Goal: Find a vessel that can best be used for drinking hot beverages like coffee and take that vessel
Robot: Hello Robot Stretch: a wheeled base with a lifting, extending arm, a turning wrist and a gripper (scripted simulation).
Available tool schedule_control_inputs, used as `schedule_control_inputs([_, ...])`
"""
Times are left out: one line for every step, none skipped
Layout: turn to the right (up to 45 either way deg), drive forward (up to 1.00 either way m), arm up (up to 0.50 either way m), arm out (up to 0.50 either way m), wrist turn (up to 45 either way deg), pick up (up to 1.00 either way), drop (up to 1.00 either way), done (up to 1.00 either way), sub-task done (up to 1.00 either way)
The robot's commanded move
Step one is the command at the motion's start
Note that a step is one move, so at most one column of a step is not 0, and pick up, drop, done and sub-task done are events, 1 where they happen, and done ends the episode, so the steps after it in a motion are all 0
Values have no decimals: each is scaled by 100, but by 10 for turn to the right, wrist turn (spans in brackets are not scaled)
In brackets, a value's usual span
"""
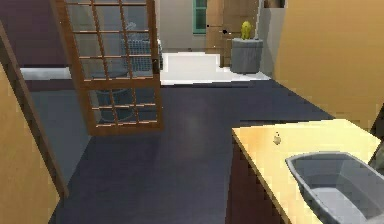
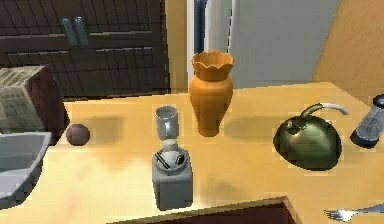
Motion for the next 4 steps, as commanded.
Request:
schedule_control_inputs([0,0,50,0,0,0,0,0,0])
schedule_control_inputs([0,0,38,0,0,0,0,0,0])
schedule_control_inputs([0,0,0,22,0,0,0,0,0])
schedule_control_inputs([0,0,0,0,450,0,0,0,0])
